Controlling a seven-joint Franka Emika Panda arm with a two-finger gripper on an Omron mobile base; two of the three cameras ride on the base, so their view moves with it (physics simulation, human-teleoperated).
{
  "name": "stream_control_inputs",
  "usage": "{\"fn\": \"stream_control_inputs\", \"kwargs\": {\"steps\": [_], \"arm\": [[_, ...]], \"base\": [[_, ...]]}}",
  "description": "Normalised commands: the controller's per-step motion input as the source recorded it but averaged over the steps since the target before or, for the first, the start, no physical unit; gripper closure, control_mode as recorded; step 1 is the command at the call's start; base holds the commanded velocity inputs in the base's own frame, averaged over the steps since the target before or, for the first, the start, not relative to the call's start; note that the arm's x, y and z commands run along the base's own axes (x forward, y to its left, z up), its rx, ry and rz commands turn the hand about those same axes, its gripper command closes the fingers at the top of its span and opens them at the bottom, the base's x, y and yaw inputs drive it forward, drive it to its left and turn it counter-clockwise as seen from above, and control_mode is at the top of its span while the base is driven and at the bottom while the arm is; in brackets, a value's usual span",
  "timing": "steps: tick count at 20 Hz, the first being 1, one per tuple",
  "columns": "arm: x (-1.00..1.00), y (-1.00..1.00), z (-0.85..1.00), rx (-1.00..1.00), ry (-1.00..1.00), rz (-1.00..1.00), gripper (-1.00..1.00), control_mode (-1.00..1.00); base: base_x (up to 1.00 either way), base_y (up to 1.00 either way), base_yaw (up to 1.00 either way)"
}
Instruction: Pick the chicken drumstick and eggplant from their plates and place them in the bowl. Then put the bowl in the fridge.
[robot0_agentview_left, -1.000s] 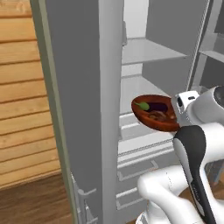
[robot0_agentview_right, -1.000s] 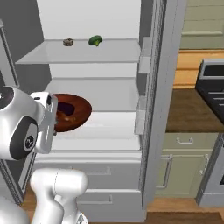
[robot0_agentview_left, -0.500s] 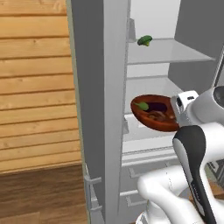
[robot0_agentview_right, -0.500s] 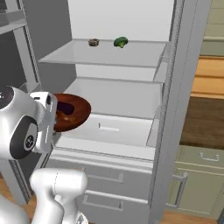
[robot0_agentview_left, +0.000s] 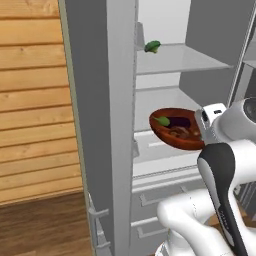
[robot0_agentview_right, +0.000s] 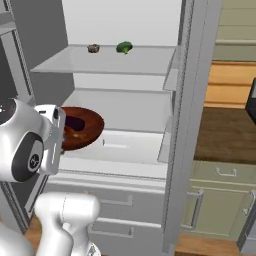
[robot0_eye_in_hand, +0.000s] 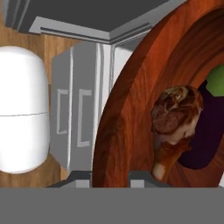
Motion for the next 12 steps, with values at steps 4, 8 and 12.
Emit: {"fn": "stream_control_inputs", "kwargs": {"steps": [4,8,12], "arm": [[0.00,0.00,0.00,0.00,0.00,0.00,1.00,1.00],[0.00,0.00,0.00,0.00,0.00,0.00,1.00,1.00],[0.00,0.00,0.00,0.00,0.00,0.00,1.00,1.00]], "base": [[0.44,0.00,0.00],[0.70,0.00,0.00],[0.22,-0.06,0.00]]}}
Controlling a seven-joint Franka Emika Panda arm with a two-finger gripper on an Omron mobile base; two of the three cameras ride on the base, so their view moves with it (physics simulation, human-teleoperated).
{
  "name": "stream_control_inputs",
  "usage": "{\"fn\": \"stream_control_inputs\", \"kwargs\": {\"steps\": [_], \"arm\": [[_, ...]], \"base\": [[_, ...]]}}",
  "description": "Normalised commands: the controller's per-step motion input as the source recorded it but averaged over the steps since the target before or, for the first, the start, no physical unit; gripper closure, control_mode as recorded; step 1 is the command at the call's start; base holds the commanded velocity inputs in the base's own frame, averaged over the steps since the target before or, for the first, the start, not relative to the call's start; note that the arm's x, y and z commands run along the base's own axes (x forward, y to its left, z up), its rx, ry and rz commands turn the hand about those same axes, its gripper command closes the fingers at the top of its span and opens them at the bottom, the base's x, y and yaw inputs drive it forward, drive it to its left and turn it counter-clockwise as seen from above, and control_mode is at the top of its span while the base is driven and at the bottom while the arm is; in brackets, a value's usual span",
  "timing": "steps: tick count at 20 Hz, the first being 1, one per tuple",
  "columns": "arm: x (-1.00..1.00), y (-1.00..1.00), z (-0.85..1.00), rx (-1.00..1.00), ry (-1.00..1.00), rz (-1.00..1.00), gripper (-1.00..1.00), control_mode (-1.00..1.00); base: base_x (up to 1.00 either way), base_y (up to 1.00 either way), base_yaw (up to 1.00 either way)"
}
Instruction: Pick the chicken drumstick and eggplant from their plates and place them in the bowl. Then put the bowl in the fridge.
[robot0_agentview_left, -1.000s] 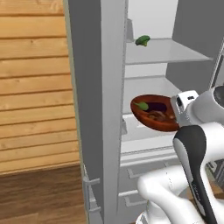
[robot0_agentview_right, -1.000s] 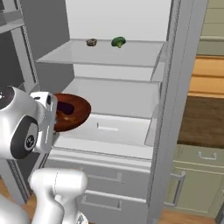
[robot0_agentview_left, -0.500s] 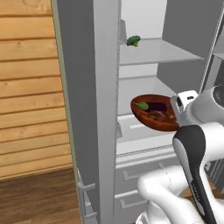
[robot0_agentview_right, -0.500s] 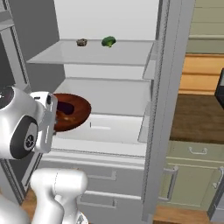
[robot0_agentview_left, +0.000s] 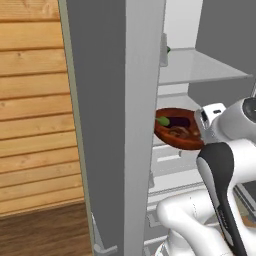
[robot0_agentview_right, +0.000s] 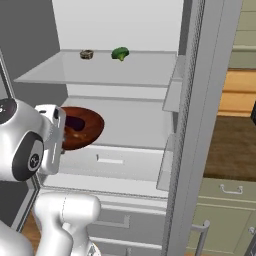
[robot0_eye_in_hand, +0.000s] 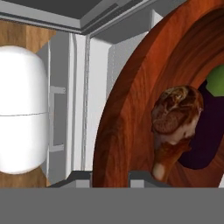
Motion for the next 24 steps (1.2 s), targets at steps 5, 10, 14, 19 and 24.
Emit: {"fn": "stream_control_inputs", "kwargs": {"steps": [5,10,14,19,24], "arm": [[0.00,0.00,0.00,0.00,0.00,0.00,1.00,1.00],[0.00,0.00,0.00,0.00,0.00,0.00,1.00,1.00],[0.00,0.00,0.00,0.00,0.00,0.00,1.00,-1.00],[0.23,-0.25,-0.12,0.08,-0.03,0.03,1.00,-1.00],[0.51,-0.22,-0.23,0.03,0.01,0.10,1.00,-1.00]], "base": [[0.00,-0.10,0.00],[0.00,-0.02,0.00],[0.00,0.00,0.00],[0.00,0.00,0.00],[0.00,0.00,0.00]]}}
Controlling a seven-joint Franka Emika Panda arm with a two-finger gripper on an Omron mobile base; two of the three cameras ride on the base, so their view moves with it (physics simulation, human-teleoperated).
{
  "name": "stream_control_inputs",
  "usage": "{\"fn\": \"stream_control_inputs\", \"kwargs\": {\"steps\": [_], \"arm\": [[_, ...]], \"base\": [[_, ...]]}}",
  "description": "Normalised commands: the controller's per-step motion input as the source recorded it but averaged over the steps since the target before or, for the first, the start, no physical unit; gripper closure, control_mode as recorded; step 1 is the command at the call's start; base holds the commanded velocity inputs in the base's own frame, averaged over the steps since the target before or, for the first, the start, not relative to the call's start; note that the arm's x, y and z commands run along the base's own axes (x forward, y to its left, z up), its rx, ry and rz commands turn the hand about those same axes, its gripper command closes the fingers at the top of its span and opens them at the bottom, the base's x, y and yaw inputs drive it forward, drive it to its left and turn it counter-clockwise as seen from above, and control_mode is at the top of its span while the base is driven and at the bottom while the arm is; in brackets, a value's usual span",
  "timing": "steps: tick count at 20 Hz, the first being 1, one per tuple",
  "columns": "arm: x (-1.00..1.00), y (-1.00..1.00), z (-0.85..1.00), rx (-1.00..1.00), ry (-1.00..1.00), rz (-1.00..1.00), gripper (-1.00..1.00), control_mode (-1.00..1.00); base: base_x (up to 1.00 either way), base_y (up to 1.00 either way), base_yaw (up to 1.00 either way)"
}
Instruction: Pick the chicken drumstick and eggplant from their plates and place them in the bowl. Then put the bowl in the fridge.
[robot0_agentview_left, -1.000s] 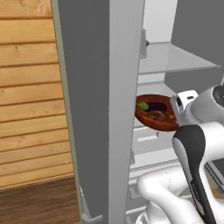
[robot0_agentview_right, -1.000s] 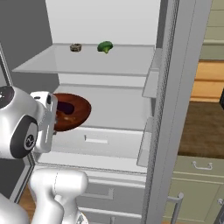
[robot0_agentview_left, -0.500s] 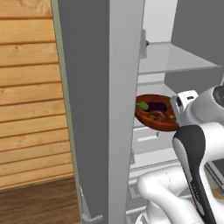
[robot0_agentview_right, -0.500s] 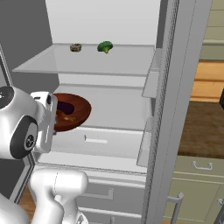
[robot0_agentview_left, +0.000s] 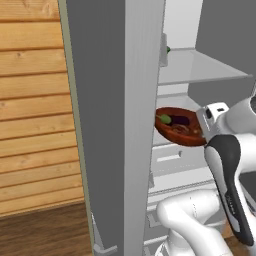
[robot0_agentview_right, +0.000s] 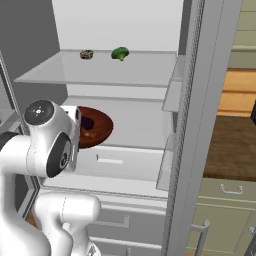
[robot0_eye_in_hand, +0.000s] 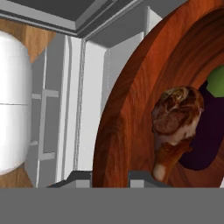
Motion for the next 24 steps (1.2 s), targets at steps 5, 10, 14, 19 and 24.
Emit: {"fn": "stream_control_inputs", "kwargs": {"steps": [5,10,14,19,24], "arm": [[0.66,0.00,-0.39,-0.03,-0.05,0.04,1.00,-1.00],[0.70,0.00,-0.33,-0.05,-0.03,0.00,1.00,-1.00],[0.70,-0.05,-0.18,0.00,0.00,0.00,1.00,-1.00],[0.66,-0.05,-0.15,0.00,0.02,0.00,1.00,-1.00],[0.45,-0.01,-0.29,0.00,0.13,0.00,1.00,-1.00]], "base": [[0.00,0.00,0.00],[0.00,0.00,0.00],[0.00,0.00,0.00],[0.00,0.00,0.00],[0.00,0.00,0.00]]}}
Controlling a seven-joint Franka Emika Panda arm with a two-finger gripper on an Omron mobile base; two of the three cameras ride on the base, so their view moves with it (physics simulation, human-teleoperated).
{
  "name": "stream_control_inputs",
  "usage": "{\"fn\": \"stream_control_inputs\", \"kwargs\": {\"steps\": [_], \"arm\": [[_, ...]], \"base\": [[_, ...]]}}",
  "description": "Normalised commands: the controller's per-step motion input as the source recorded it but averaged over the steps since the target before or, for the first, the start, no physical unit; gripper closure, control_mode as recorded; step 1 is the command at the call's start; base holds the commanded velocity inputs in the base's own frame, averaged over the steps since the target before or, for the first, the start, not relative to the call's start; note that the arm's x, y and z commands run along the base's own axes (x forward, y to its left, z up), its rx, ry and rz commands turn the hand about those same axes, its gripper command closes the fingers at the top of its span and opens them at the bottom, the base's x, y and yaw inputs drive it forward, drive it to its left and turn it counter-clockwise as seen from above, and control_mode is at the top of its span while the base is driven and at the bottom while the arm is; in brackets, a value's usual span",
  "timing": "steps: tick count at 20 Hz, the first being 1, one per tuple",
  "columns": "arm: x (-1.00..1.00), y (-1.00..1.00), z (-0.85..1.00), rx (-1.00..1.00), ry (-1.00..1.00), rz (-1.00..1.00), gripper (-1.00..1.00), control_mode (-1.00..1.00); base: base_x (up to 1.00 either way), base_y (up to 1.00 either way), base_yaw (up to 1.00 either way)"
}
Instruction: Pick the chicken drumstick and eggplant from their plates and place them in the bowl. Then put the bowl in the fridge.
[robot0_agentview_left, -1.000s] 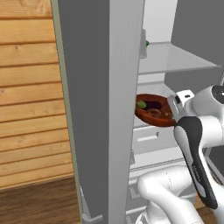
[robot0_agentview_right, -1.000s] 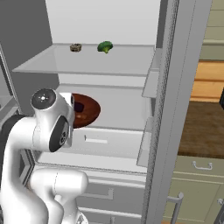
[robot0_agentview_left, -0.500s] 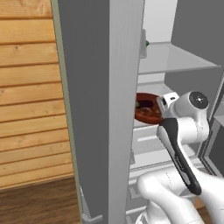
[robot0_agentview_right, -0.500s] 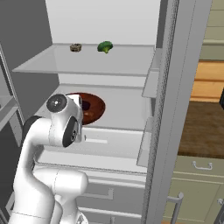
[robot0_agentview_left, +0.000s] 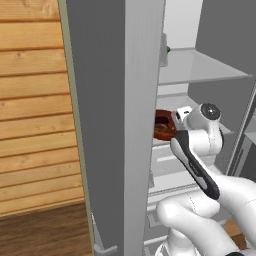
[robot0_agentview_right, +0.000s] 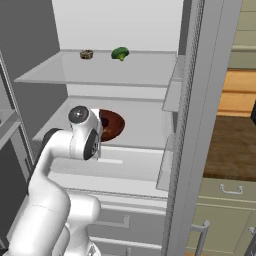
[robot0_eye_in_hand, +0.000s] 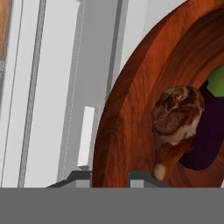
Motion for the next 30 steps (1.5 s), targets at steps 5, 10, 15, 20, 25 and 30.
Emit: {"fn": "stream_control_inputs", "kwargs": {"steps": [5,10,15,20,25,30], "arm": [[0.31,0.00,-0.32,-0.02,-0.01,0.00,1.00,-1.00],[0.45,0.00,-0.22,-0.02,-0.02,0.00,1.00,-1.00],[0.16,0.00,-0.01,0.00,0.05,0.00,1.00,-1.00],[0.09,0.00,0.00,0.00,0.04,0.00,1.00,-1.00],[0.04,0.00,0.00,0.00,0.01,0.00,-1.00,-1.00],[0.00,0.00,0.00,0.00,0.00,0.00,-1.00,-1.00]], "base": [[0.00,0.00,0.00],[0.00,0.00,0.00],[0.00,0.00,0.00],[0.00,0.00,0.00],[0.00,0.00,0.00],[0.00,0.00,0.00]]}}
